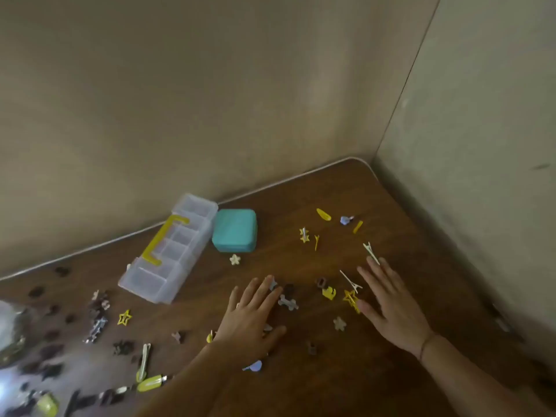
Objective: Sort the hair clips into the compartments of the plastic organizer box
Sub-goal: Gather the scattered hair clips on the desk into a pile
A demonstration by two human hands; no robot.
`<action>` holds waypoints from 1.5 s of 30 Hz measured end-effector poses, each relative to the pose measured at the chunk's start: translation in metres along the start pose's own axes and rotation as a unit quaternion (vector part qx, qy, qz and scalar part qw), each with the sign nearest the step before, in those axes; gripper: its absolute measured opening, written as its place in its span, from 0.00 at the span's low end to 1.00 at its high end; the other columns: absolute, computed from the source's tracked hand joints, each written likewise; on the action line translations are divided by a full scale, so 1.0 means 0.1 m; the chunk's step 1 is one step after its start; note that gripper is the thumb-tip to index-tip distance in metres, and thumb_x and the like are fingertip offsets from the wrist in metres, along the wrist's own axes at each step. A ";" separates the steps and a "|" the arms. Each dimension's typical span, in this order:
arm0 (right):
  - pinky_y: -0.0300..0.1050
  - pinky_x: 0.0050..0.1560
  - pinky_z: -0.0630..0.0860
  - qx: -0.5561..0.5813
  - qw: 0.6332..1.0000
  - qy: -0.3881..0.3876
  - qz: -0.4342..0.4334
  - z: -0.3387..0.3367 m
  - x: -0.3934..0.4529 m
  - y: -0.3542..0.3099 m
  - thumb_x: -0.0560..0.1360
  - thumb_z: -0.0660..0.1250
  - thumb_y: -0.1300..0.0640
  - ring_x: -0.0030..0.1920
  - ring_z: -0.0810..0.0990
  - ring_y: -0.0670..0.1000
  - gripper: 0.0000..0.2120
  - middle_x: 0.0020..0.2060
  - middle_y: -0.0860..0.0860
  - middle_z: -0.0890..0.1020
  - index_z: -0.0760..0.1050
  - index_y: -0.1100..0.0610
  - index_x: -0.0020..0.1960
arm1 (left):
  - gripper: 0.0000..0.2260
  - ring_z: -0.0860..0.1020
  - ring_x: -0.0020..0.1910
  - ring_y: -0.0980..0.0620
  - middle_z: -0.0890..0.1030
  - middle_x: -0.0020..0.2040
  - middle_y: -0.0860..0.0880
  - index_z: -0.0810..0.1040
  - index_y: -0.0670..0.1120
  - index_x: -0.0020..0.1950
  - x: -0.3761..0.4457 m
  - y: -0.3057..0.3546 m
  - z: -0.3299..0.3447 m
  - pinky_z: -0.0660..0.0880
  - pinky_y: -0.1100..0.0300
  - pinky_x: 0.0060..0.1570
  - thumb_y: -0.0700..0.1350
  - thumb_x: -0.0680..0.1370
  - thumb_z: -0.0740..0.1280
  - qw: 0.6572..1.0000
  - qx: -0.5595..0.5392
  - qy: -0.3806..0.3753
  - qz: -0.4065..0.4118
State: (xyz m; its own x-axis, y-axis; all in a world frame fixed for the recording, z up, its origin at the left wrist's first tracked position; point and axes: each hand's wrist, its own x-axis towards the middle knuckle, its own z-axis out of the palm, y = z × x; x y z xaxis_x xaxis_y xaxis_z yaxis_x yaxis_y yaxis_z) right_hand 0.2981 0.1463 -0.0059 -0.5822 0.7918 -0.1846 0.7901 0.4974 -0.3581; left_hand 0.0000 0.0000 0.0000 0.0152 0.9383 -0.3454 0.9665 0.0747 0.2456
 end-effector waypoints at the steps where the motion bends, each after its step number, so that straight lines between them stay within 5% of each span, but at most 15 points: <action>1: 0.51 0.76 0.47 -0.016 1.000 -0.005 -0.024 0.05 0.02 -0.01 0.77 0.41 0.30 0.77 0.35 0.46 0.34 0.78 0.44 0.43 0.49 0.46 0.78 | 0.34 0.39 0.80 0.50 0.36 0.79 0.59 0.45 0.60 0.81 -0.01 0.00 0.04 0.37 0.45 0.76 0.71 0.77 0.48 1.000 0.002 0.003 0.008; 4: 0.52 0.76 0.51 -0.034 0.998 -0.002 -0.052 0.16 0.12 -0.05 0.77 0.43 0.31 0.77 0.38 0.46 0.34 0.79 0.44 0.46 0.50 0.46 0.78 | 0.34 0.41 0.80 0.50 0.39 0.80 0.57 0.49 0.58 0.81 0.00 -0.04 0.16 0.43 0.42 0.77 0.70 0.78 0.51 0.997 0.001 0.072 0.025; 7: 0.52 0.76 0.53 -0.024 0.997 0.006 -0.073 0.20 0.26 -0.12 0.77 0.43 0.30 0.77 0.39 0.46 0.34 0.79 0.44 0.46 0.51 0.47 0.78 | 0.35 0.38 0.80 0.52 0.41 0.81 0.57 0.49 0.59 0.81 0.06 -0.08 0.16 0.38 0.48 0.75 0.71 0.77 0.52 0.992 -0.033 0.123 0.002; 15: 0.53 0.76 0.53 0.024 0.980 -0.065 -0.185 0.35 0.31 -0.70 0.75 0.45 0.29 0.77 0.39 0.44 0.36 0.79 0.43 0.46 0.52 0.47 0.78 | 0.35 0.42 0.80 0.58 0.52 0.81 0.56 0.53 0.53 0.81 -0.04 -0.11 0.24 0.42 0.47 0.78 0.70 0.79 0.50 0.993 -0.051 0.080 0.067; 26: 0.47 0.74 0.48 0.015 0.968 -0.072 -0.241 0.82 -0.10 -1.44 0.77 0.50 0.31 0.77 0.39 0.46 0.35 0.79 0.43 0.44 0.49 0.45 0.78 | 0.25 0.66 0.74 0.52 0.73 0.72 0.50 0.68 0.47 0.74 -0.66 -0.20 0.42 0.63 0.49 0.73 0.59 0.82 0.58 0.961 -0.188 0.193 0.067; 35: 0.49 0.74 0.52 0.051 0.954 -0.074 -0.285 1.25 -0.54 -2.08 0.77 0.54 0.33 0.78 0.44 0.48 0.33 0.78 0.45 0.55 0.55 0.47 0.77 | 0.15 0.75 0.62 0.48 0.78 0.61 0.49 0.79 0.42 0.63 -1.22 -0.42 0.57 0.71 0.51 0.63 0.49 0.81 0.61 0.929 -0.216 0.295 0.059; 40: 0.52 0.73 0.58 0.137 0.941 -0.026 -0.307 1.23 -0.47 -2.11 0.78 0.59 0.38 0.78 0.52 0.50 0.26 0.75 0.43 0.61 0.64 0.46 0.73 | 0.17 0.73 0.67 0.47 0.78 0.65 0.48 0.80 0.44 0.64 -1.32 -0.68 0.52 0.71 0.45 0.64 0.51 0.81 0.62 0.930 -0.182 0.319 -0.011; 45: 0.52 0.75 0.56 0.148 0.949 -0.085 -0.266 0.99 0.04 -2.07 0.79 0.53 0.35 0.77 0.48 0.44 0.30 0.77 0.43 0.58 0.59 0.49 0.76 | 0.28 0.52 0.80 0.52 0.66 0.77 0.54 0.69 0.51 0.76 -1.28 -0.78 0.52 0.51 0.47 0.77 0.64 0.81 0.53 0.967 -0.142 0.204 -0.057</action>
State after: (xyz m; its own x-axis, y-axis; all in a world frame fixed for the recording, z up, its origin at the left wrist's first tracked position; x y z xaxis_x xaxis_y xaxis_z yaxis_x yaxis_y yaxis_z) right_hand 0.1131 0.0112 -0.0235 -0.9259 0.3755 -0.0412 0.3018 0.6698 -0.6784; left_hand -0.0643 -0.1439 -0.0225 -0.2457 0.9692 -0.0132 0.8454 0.2210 0.4862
